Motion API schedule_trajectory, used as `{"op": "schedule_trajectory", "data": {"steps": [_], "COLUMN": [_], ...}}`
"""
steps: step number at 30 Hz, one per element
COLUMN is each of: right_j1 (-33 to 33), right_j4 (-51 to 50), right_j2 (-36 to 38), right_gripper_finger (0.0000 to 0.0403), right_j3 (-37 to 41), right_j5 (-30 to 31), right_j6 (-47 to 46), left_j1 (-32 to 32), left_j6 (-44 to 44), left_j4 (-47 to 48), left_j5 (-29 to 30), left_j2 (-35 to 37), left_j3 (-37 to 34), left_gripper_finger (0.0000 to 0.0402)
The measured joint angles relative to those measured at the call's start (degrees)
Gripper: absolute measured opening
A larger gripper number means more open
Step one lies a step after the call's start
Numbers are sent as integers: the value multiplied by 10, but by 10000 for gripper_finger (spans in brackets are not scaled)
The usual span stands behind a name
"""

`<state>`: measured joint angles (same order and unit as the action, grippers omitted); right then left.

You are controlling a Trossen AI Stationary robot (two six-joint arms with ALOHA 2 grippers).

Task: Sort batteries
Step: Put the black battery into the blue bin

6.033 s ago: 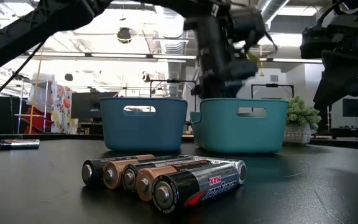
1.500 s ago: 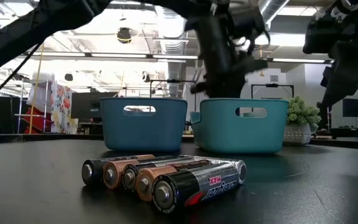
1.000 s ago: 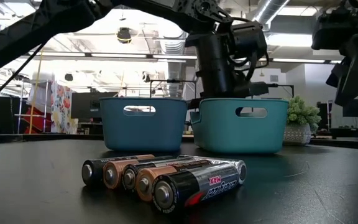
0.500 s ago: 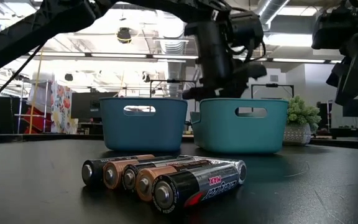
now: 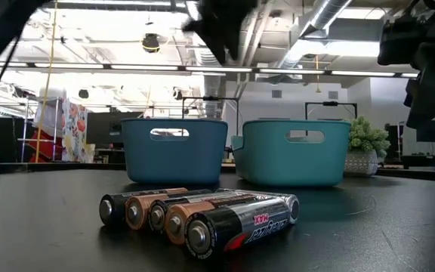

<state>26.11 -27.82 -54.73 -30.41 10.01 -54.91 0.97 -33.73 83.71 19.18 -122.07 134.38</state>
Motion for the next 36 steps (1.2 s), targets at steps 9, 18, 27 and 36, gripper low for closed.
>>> {"op": "schedule_trajectory", "data": {"steps": [9,18,27,36], "right_j1": [0,0,0,0], "right_j4": [7,7,7,6], "right_j2": [0,0,0,0], "right_gripper_finger": [127,127,127,127], "right_j3": [0,0,0,0], "right_j5": [28,28,28,56], "right_j6": [-96,-127,-156,-158], "left_j1": [156,377,531,611], "left_j6": [-115,-323,-541,-734], "left_j4": [40,33,23,-39], "left_j5": [134,160,73,15], "left_j2": [158,317,355,354], "left_j3": [-160,-385,-508,-585], "left_gripper_finger": [139,139,139,139]}}
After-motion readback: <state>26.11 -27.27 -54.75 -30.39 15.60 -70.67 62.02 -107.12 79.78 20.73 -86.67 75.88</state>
